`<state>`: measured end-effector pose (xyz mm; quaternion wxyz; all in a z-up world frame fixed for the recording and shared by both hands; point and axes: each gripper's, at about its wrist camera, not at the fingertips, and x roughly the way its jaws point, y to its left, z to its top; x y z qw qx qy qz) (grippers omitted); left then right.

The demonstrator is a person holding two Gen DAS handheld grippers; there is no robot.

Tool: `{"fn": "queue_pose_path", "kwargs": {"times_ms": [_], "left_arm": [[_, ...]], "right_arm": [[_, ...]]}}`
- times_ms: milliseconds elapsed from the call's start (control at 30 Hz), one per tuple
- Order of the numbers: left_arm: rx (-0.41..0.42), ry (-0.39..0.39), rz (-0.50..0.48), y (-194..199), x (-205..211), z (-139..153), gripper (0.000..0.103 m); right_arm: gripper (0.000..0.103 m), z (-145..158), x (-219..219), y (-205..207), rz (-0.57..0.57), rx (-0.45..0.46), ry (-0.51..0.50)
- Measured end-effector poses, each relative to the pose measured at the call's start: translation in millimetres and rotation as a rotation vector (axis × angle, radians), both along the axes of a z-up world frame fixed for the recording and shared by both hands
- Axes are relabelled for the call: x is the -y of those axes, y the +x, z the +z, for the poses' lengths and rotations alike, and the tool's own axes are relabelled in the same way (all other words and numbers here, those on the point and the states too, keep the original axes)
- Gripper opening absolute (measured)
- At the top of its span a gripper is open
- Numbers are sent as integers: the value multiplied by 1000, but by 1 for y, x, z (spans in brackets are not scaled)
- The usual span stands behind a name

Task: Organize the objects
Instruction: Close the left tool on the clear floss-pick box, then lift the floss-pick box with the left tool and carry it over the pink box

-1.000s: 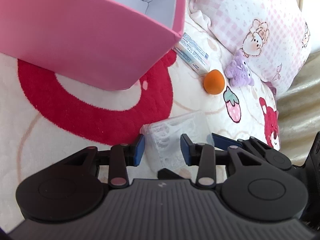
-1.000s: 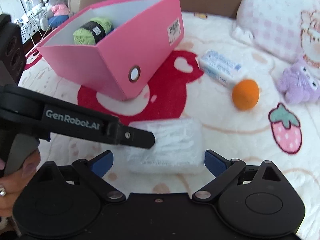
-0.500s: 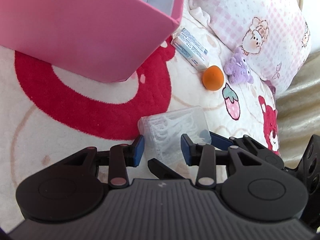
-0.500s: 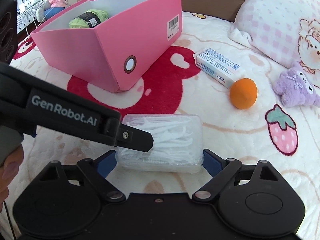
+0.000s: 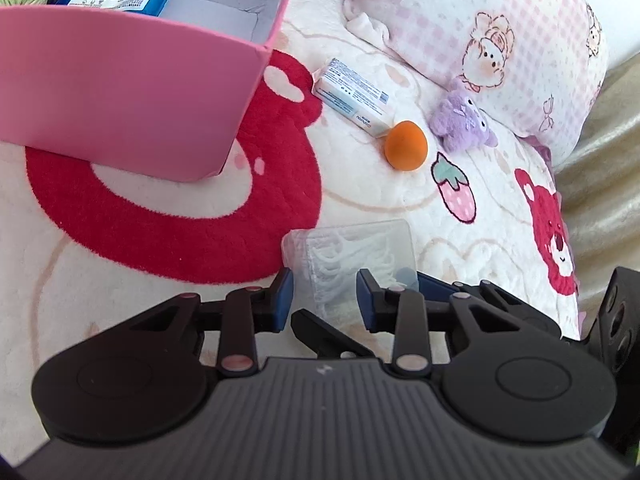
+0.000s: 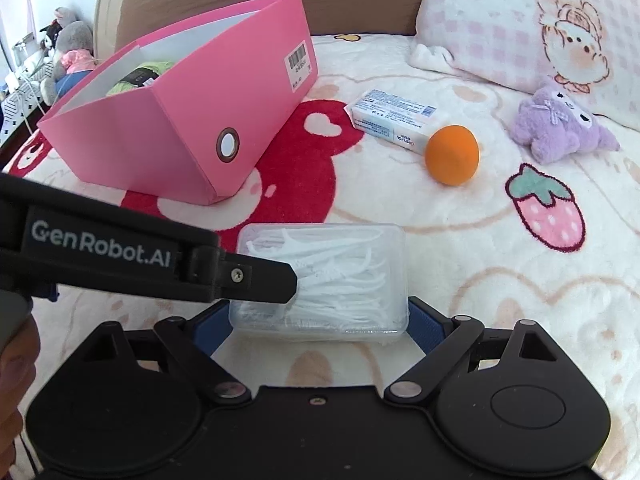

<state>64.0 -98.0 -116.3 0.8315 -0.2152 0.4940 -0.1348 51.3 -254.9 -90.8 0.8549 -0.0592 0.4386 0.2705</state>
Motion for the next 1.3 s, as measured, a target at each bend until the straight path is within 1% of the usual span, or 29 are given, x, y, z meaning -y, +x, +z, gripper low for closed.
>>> {"fn": "queue_pose_path", "kwargs": {"times_ms": [133, 267, 367, 500, 633, 700, 800, 900, 1067, 1200, 1300], "left_arm": [[-3, 10, -5, 0, 2, 1, 32], [8, 4, -1, -1, 1, 1, 32], [12, 11, -1, -2, 3, 0, 32], [12, 7, -14, -2, 2, 6, 32], [1, -1, -15, -3, 1, 12, 32], [-5, 14, -9, -5, 2, 17, 33], [9, 44, -19, -9, 5, 26, 33], [8, 53, -21, -12, 5, 35, 33], [13, 25, -4, -18, -3, 49, 33], [7, 16, -16, -21, -8, 60, 33], [-1, -2, -27, -24, -13, 69, 32]], "right_arm": [[93, -1, -1, 0, 16, 1, -15], [93, 0, 1, -2, -17, 3, 9], [93, -1, -3, -7, -10, 28, -26], [93, 4, -3, -9, -33, 27, -22], [93, 13, -3, -10, -43, 7, -22], [93, 17, -3, -10, -41, -15, -19], [93, 24, -2, -12, -53, -34, -3], [93, 32, -4, -15, -49, -42, -13], [93, 49, -8, -23, -57, -31, -21], [93, 61, -6, -26, -67, -44, 2], [93, 70, -9, -32, -60, -38, -8]]}}
